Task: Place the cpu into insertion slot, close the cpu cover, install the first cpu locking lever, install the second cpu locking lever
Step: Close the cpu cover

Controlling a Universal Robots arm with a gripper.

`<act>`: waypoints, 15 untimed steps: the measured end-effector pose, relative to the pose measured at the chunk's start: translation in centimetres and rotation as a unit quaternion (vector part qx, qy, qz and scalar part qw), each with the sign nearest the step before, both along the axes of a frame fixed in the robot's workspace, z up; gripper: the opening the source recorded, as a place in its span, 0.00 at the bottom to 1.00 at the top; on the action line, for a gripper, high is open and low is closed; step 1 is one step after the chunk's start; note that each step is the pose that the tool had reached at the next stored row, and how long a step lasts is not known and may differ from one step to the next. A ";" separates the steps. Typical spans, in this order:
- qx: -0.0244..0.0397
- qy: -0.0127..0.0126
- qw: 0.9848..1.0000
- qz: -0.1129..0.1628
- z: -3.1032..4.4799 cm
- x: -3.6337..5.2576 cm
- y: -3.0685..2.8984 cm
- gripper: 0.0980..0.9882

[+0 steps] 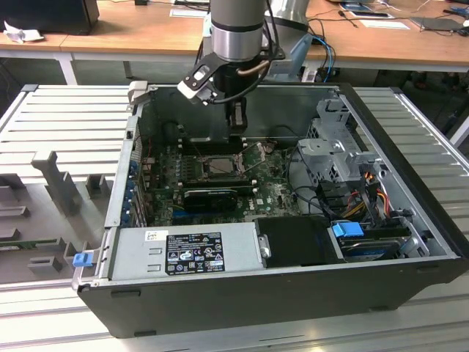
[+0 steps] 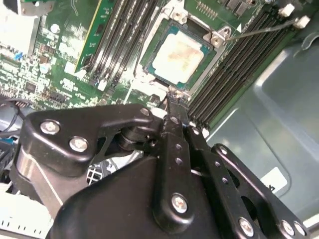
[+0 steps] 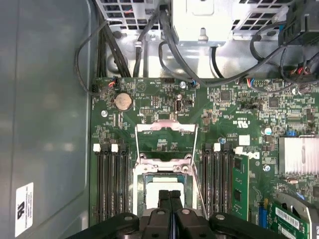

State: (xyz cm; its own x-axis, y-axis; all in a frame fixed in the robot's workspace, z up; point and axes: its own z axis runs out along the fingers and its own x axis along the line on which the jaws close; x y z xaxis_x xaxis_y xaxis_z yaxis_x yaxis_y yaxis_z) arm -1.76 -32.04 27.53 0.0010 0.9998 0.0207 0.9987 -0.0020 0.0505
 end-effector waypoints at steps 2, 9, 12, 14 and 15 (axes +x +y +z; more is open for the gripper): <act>0.000 0.001 1.000 0.000 0.11 0.40 0.00 0.01; 0.000 0.006 1.000 0.000 0.11 3.28 0.00 0.01; 0.000 0.006 1.000 0.000 0.10 3.73 0.01 0.01; 0.000 0.007 1.000 0.000 0.09 3.93 0.01 0.01; 0.000 0.007 1.000 0.000 0.09 3.96 0.01 0.01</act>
State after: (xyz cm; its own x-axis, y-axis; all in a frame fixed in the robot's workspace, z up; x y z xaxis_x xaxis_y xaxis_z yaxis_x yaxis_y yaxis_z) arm 2.20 -32.03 27.63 0.0011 0.9998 0.0207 0.9993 -0.0019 0.0374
